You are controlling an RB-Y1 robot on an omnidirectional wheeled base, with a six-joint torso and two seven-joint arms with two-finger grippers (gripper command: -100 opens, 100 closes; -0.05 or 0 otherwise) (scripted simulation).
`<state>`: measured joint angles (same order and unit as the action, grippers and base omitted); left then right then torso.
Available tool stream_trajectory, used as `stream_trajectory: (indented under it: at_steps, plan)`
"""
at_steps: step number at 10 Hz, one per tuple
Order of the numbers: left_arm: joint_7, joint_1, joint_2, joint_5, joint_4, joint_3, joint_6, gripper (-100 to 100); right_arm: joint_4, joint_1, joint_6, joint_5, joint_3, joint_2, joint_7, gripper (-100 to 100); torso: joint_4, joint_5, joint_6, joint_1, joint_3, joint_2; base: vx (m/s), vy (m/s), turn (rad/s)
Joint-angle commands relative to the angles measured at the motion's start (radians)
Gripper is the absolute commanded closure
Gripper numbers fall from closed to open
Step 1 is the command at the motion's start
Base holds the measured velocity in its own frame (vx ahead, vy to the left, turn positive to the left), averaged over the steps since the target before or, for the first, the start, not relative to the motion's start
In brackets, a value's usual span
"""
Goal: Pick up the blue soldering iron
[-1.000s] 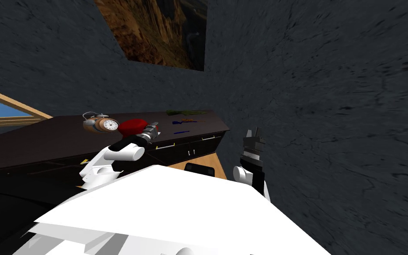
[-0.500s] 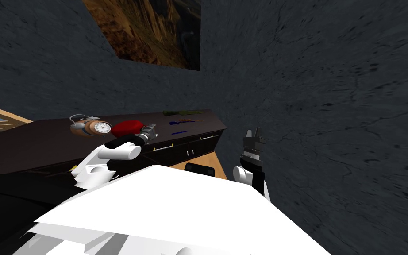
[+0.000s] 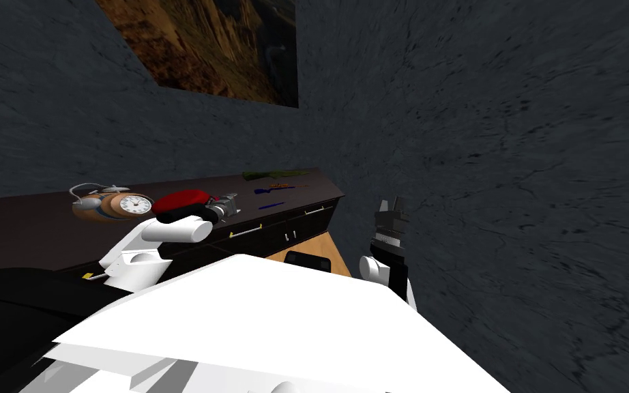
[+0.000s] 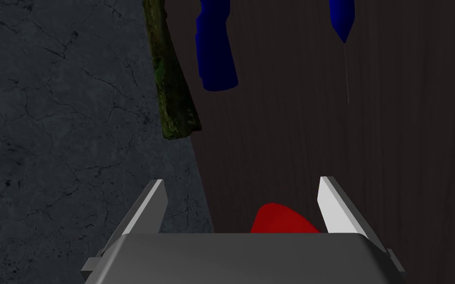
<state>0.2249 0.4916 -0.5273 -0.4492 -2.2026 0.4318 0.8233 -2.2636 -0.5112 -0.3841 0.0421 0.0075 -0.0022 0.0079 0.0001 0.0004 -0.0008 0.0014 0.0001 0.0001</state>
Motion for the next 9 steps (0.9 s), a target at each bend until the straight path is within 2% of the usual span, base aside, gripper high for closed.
stream_trajectory:
  at_steps: [1, 2, 4, 5, 7, 8, 9]
  plan:
    - [0.004, 0.005, 0.001, -0.003, -0.002, 0.003, 0.035, -100, 0.000, 0.000, 0.000, 0.000, 0.000, 0.000, 0.000, 0, 0.000, 0.000, 0.000, 0.000, 0.000, 0.000, -0.006, 0.008, 0.013]
    - [0.031, -0.002, -0.023, -0.035, 0.010, 0.026, 0.072, -100, 0.000, 0.000, 0.000, 0.000, 0.000, 0.000, 0.000, 0, 0.000, 0.000, 0.000, 0.000, 0.000, 0.000, -0.010, 0.000, -0.247]
    - [0.031, -0.002, -0.023, -0.035, 0.010, 0.026, 0.111, -100, 0.000, 0.000, 0.000, 0.000, 0.000, 0.000, 0.000, 0, 0.000, 0.000, 0.000, 0.000, 0.000, 0.000, -0.007, 0.008, -0.057]
    - [0.059, -0.009, -0.047, -0.066, 0.023, 0.049, 0.149, -100, 0.000, 0.000, 0.000, 0.000, 0.000, 0.000, 0.000, 0, 0.000, 0.000, -0.001, 0.000, 0.000, 0.000, -0.005, 0.001, -0.238]
    - [0.059, -0.009, -0.047, -0.066, 0.023, 0.049, 0.186, -100, 0.000, 0.000, 0.000, 0.000, 0.000, 0.000, 0.000, 0, 0.000, 0.000, 0.000, 0.000, 0.000, 0.000, -0.006, 0.010, -0.061]
    - [0.088, -0.016, -0.069, -0.098, 0.037, 0.070, 0.221, -100, 0.000, 0.000, 0.000, 0.000, 0.000, 0.000, 0.000, 0, 0.000, 0.000, -0.001, 0.000, 0.000, 0.000, -0.007, 0.004, -0.205]
    - [0.088, -0.016, -0.069, -0.098, 0.037, 0.070, 0.249, -100, 0.000, 0.000, 0.000, 0.000, 0.000, 0.000, 0.000, 0, 0.000, 0.000, 0.001, 0.000, 0.000, 0.000, -0.007, 0.011, -0.145]
